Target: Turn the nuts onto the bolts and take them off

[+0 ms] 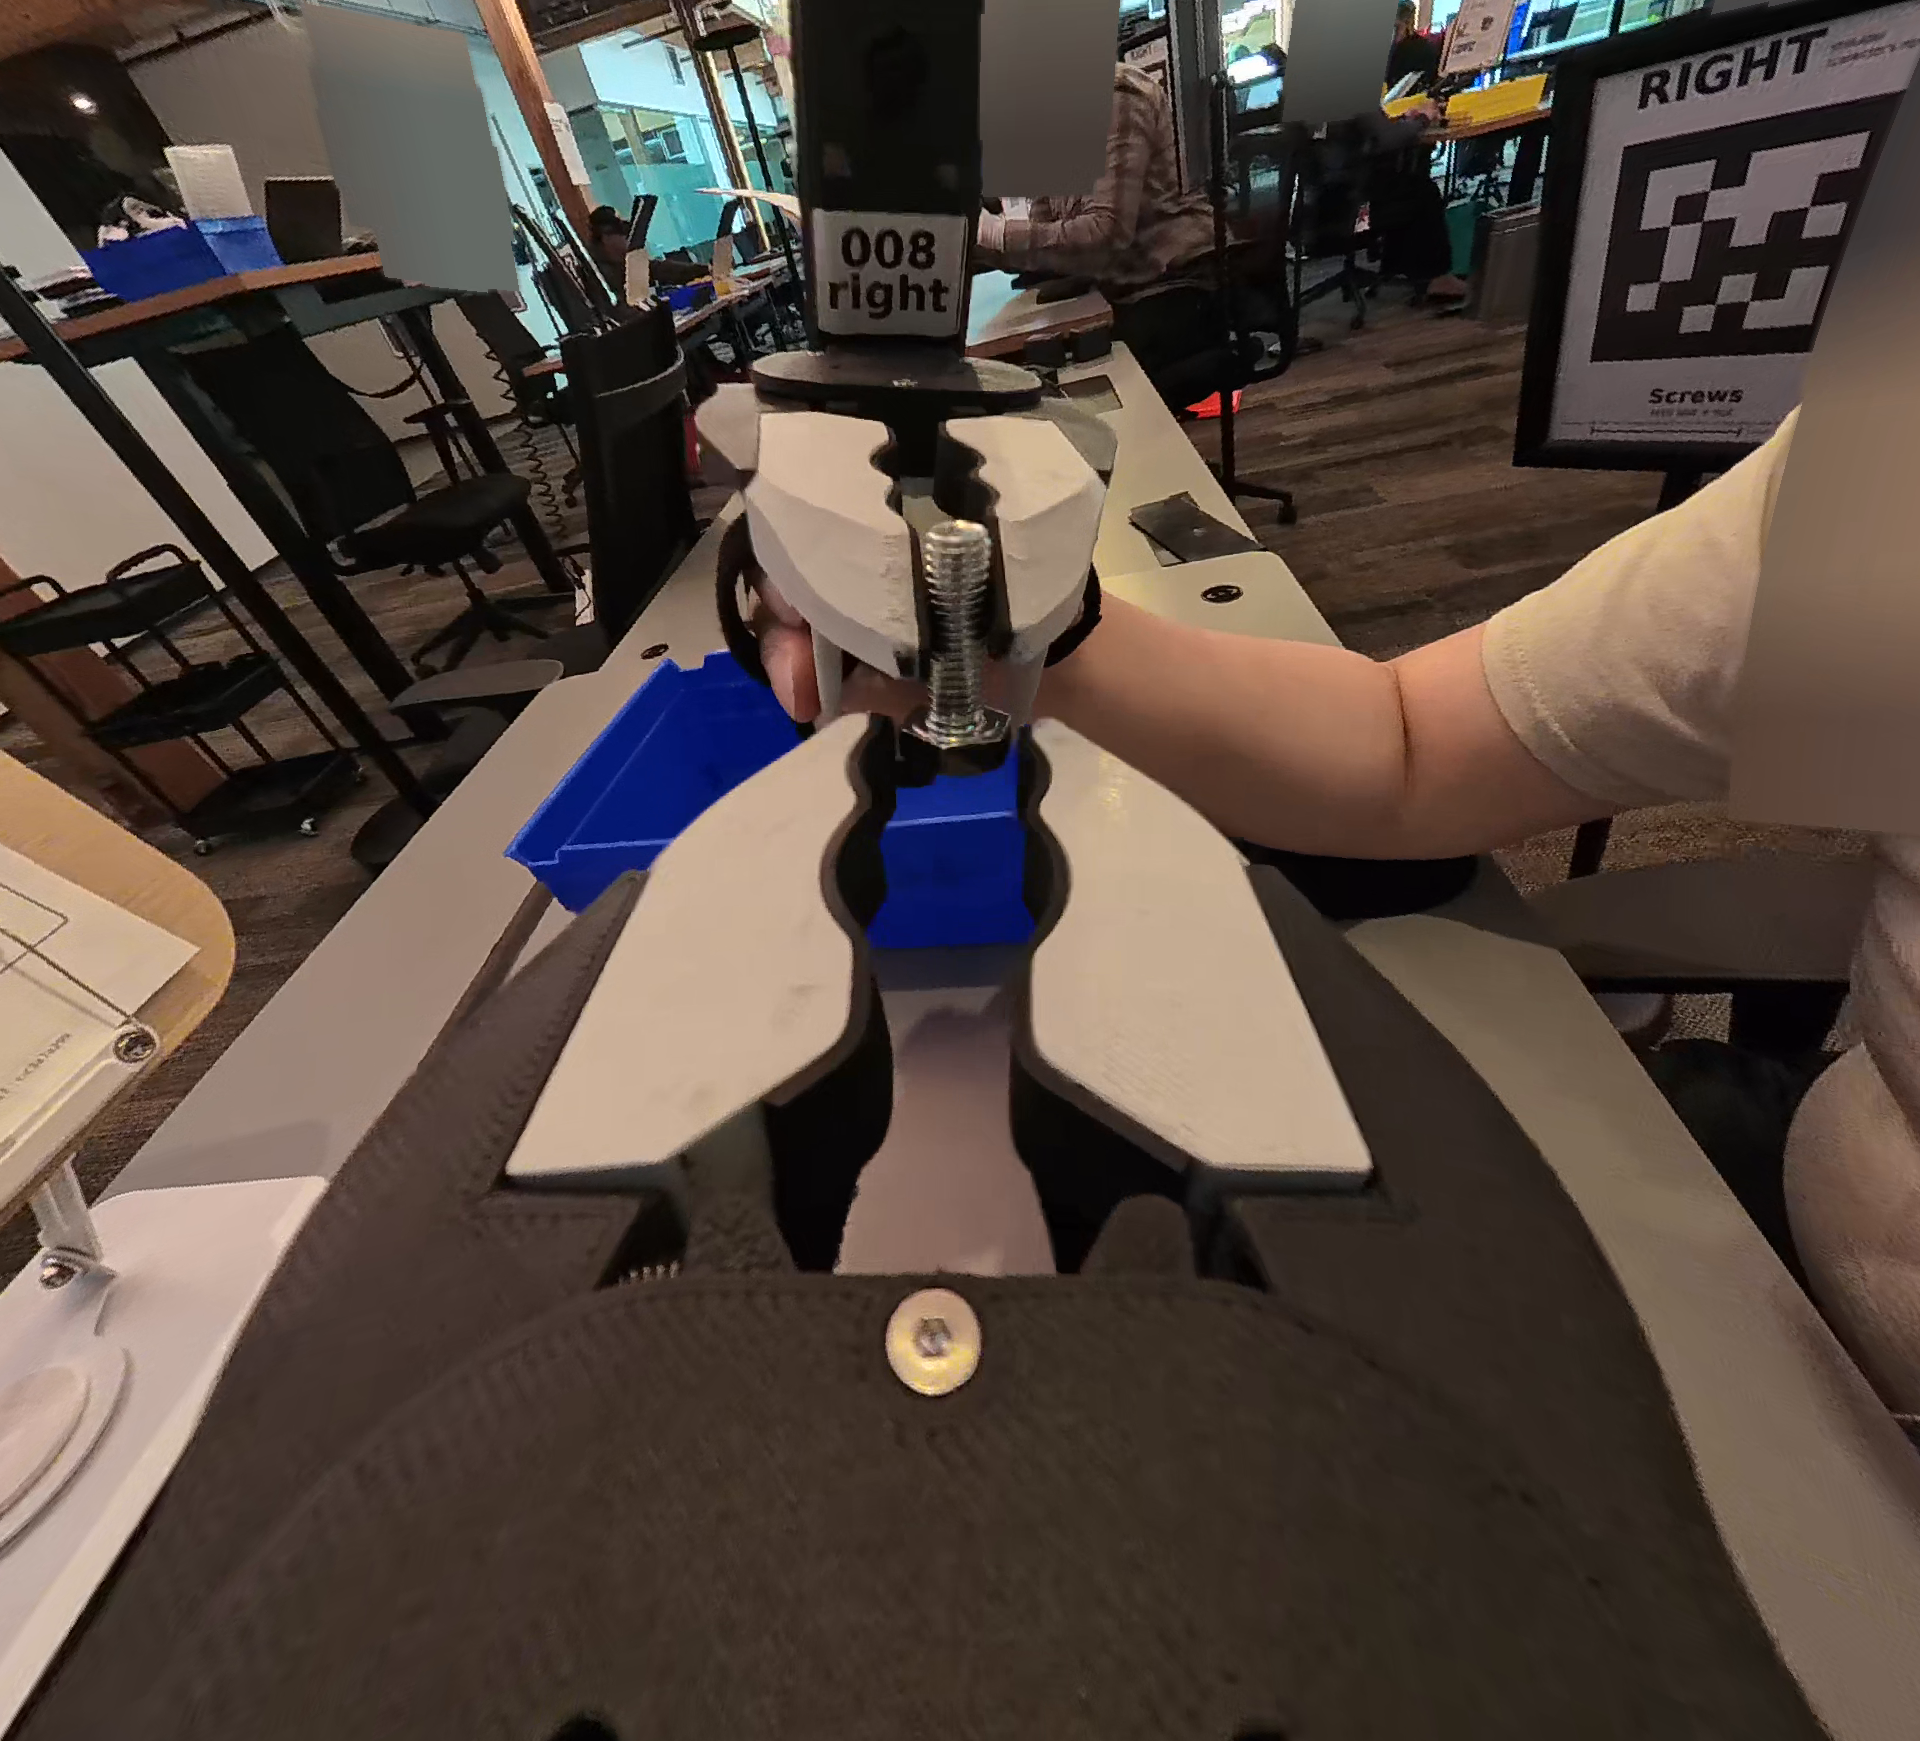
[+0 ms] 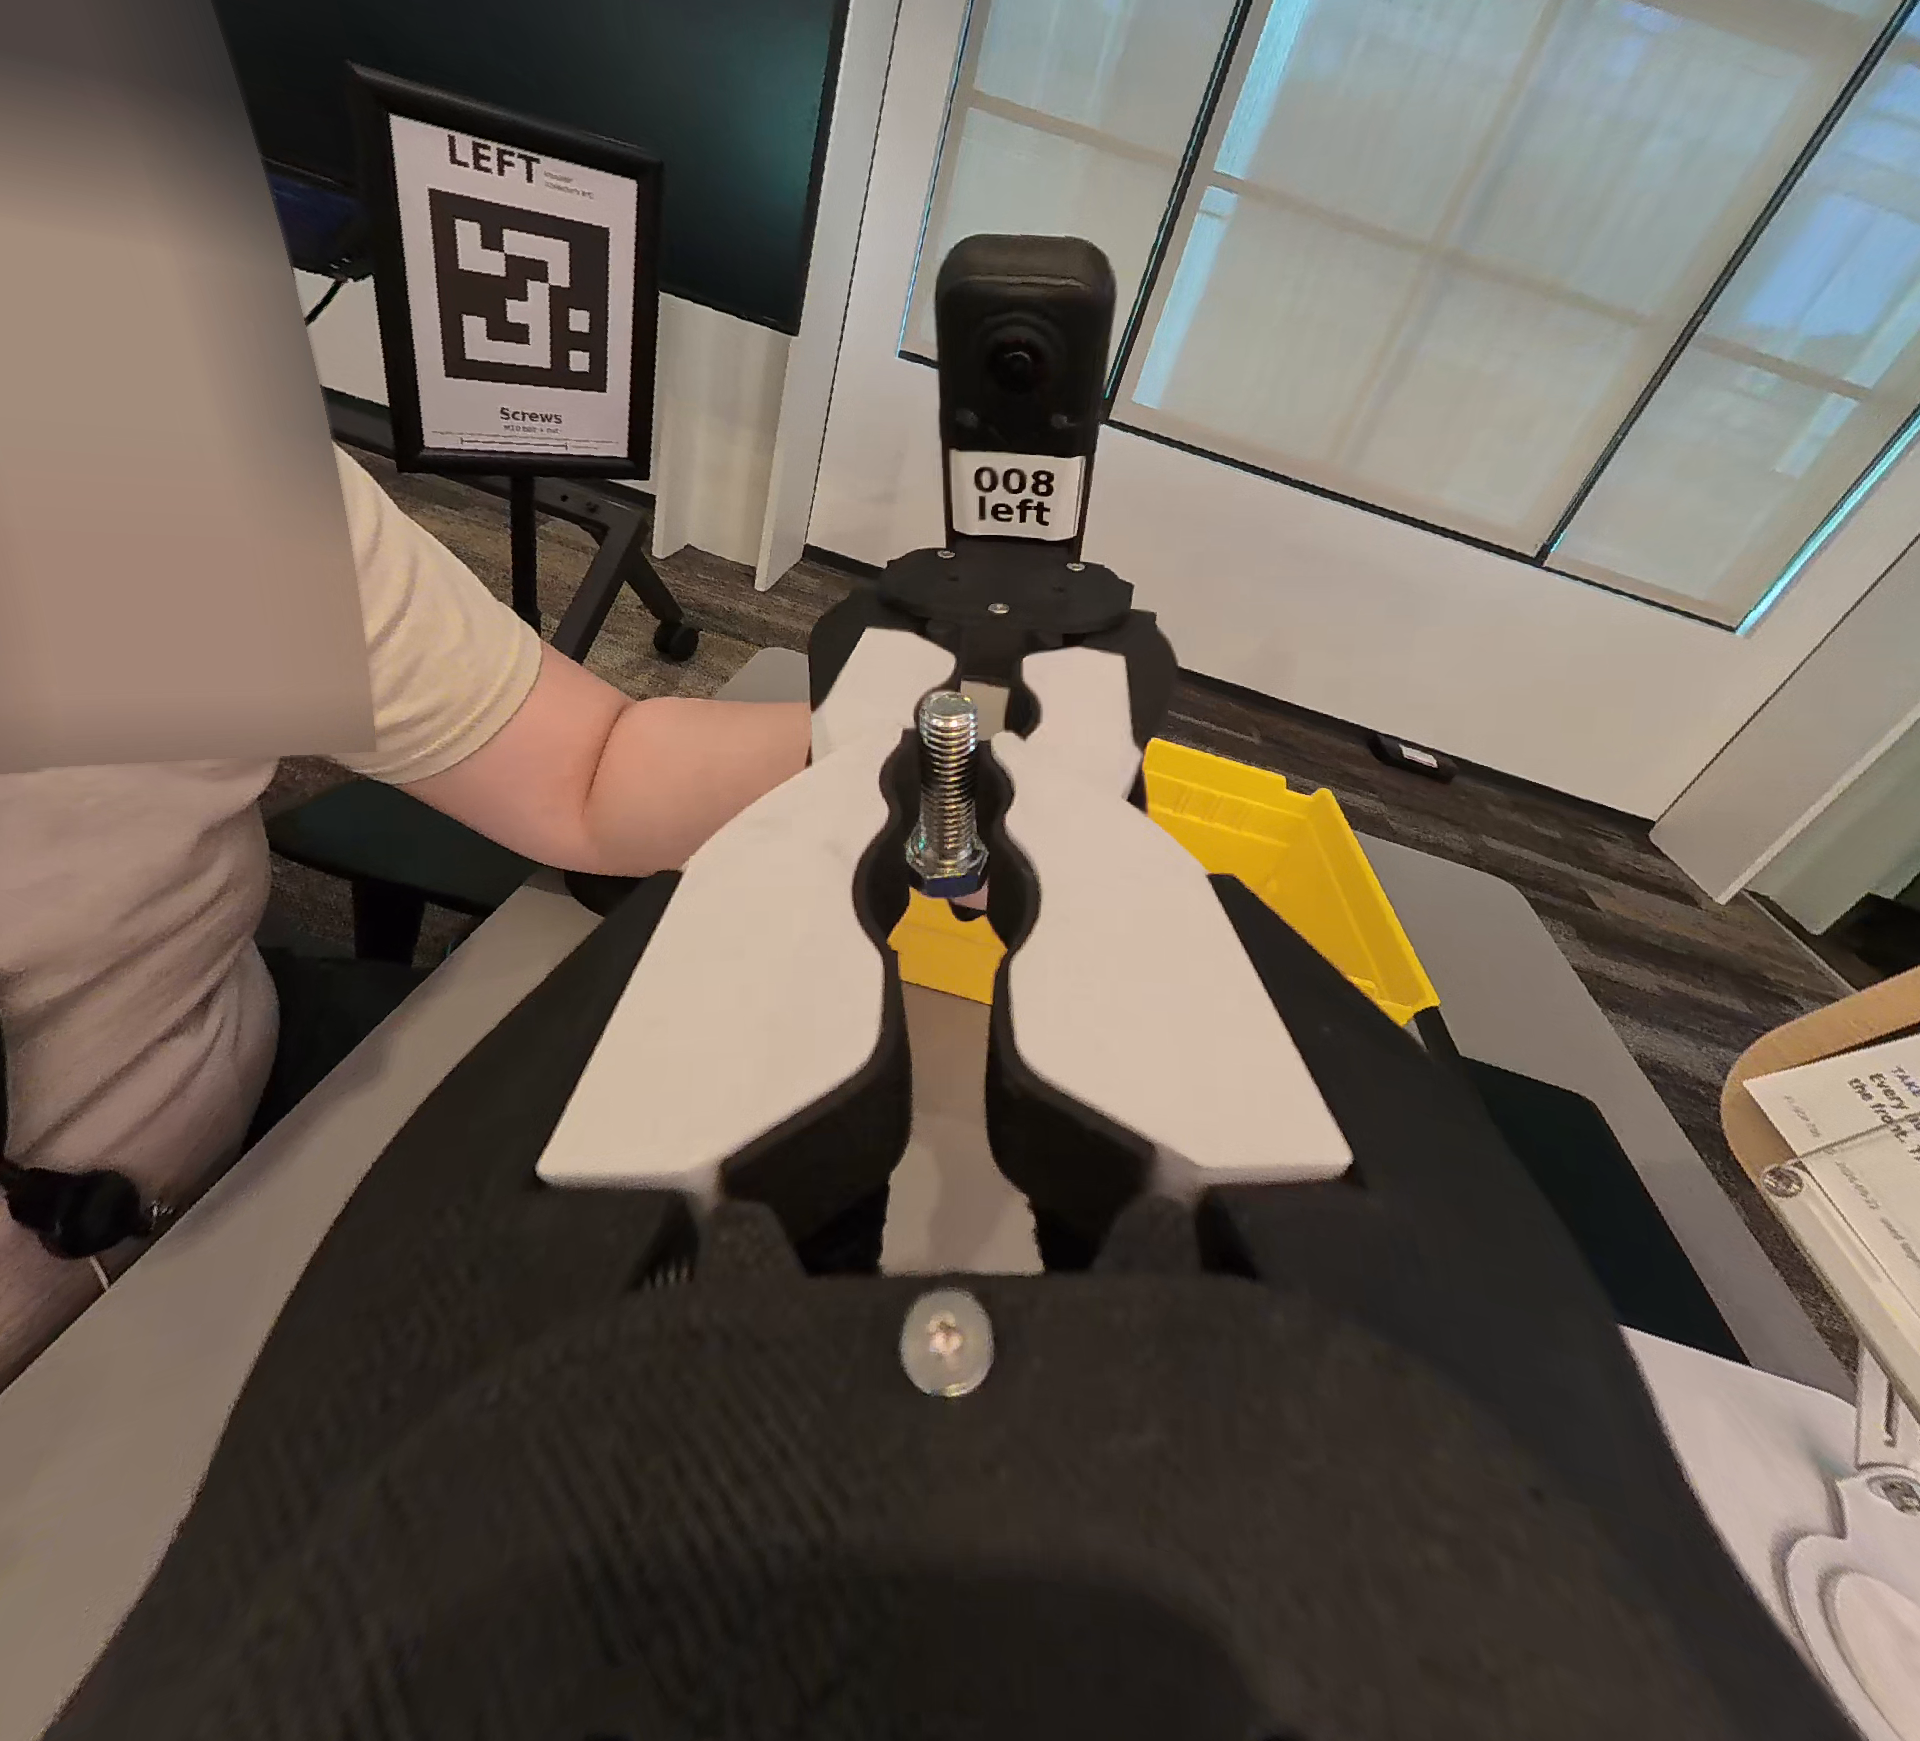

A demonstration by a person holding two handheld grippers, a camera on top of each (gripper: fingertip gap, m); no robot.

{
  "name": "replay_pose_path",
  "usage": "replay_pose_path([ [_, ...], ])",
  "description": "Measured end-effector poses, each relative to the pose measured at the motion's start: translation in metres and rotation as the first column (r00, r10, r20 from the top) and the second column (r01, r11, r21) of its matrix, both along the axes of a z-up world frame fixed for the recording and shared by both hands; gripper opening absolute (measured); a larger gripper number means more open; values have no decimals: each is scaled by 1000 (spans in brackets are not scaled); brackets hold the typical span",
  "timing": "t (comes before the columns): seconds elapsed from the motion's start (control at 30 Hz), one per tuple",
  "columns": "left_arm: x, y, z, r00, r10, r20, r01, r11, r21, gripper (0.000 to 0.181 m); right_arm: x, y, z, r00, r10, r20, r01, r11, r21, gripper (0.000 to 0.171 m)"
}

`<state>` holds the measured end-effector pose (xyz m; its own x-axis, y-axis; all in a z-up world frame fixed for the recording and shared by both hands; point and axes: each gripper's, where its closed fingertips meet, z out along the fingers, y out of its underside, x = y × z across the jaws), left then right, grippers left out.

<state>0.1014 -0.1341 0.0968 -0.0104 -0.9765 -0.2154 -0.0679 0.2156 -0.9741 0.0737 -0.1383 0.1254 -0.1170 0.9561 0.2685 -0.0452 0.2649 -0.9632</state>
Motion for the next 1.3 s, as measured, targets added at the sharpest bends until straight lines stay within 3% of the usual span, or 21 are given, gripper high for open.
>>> replay_pose_path([
  [0.47,3,-4,-2,1000,-22,-22,22,1000,-8,19,2,-4,-3,999,41,-4,-40,999,21,10],
  [0.57,2,1,0,1000,25,-13,-24,998,51,18,3,-1,-1,1000,3,-29,-2,999,39,11],
  [0.67,-2,10,5,996,88,12,-89,992,87,18,8,5,11,995,-50,-90,53,998,33,28],
  [0.8,-7,22,8,986,166,31,-168,978,120,19,16,19,18,984,-144,-101,145,989,8,31],
  [1.03,-18,46,10,961,274,44,-278,953,123,19,15,40,10,951,-309,-17,310,950,31,30],
  [1.2,-44,60,25,944,316,92,-321,946,40,19,15,43,-10,922,-361,141,349,932,99,5],
  [1.3,-63,65,36,927,355,124,-363,931,46,18,16,39,-29,886,-376,270,336,924,184,0],
])
